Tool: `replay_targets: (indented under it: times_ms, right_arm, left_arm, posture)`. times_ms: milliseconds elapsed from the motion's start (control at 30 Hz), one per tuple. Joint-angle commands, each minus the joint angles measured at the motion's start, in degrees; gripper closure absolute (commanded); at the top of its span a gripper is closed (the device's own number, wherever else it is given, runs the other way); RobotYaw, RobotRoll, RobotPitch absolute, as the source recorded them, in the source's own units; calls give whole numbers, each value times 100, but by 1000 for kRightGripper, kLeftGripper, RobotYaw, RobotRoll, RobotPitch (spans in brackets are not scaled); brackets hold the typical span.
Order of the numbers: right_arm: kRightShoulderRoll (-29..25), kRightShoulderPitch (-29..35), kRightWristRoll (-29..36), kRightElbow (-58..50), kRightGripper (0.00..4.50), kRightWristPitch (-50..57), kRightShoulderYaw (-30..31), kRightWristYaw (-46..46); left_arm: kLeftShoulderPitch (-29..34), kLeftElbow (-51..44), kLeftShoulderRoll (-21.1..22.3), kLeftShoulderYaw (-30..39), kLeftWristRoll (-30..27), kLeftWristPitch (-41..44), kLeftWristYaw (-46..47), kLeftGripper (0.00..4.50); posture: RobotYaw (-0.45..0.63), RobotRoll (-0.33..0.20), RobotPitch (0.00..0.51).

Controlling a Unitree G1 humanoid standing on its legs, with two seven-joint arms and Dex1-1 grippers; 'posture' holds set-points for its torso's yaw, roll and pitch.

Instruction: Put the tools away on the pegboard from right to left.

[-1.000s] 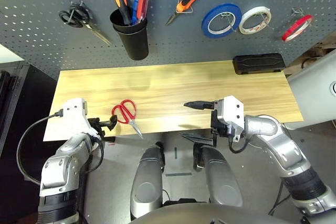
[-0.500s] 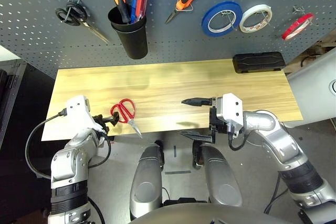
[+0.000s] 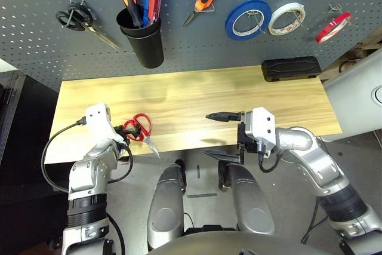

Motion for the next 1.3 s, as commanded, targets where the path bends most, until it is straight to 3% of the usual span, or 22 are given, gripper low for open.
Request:
replay_targets:
  times_ms: [33,600,1000,1100,1300]
  right_arm:
    - [-30,101,74,-140,0,46,22,-6]
    - [-23,93,220,-274,0,111,49,31]
    - [-28,36,283,-289,0,126,31,21]
    - [-38,37,291,-292,0,128,20,20]
    - [-34,20,299,-291,0,143,6,3]
  left_arm:
    - [147,222,23,57,164,-95,49,25]
    - [89,700,-3,31,612,-477,249,25]
    - [91,873,-80,46,624,-494,204,25]
    - [110,894,-112,35,620,-479,202,658]
    - [141,951,-146,-17,657,-469,213,2953]
  posture:
    - [2,0,331]
    - [-2,0,332]
    - [-6,0,331]
    - [-7,0,330]
    - [-10,0,330]
